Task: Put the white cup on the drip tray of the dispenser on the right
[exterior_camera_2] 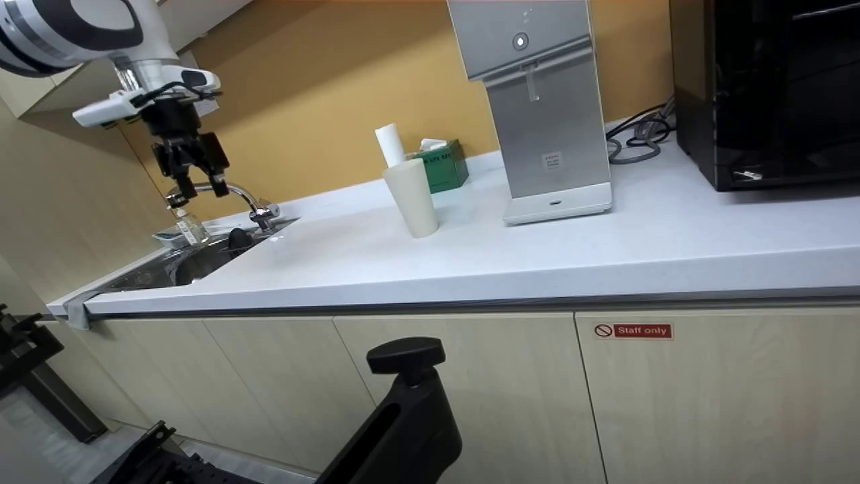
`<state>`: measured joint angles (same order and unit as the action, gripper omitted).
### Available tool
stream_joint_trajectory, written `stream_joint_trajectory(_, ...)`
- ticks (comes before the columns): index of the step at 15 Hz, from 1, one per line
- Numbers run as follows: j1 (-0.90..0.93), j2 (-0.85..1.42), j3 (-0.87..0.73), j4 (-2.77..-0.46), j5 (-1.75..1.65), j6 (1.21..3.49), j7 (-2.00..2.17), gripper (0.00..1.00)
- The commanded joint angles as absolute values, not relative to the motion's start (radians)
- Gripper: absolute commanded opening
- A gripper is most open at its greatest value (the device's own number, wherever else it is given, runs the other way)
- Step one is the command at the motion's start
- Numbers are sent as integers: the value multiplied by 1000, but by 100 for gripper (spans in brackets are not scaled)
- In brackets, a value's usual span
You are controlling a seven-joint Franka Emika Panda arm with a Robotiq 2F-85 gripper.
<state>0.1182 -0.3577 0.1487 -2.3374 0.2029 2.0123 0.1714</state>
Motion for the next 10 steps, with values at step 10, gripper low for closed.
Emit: stream_joint_trajectory(10,-71,-338,151,-2496,-102,2508,432,100)
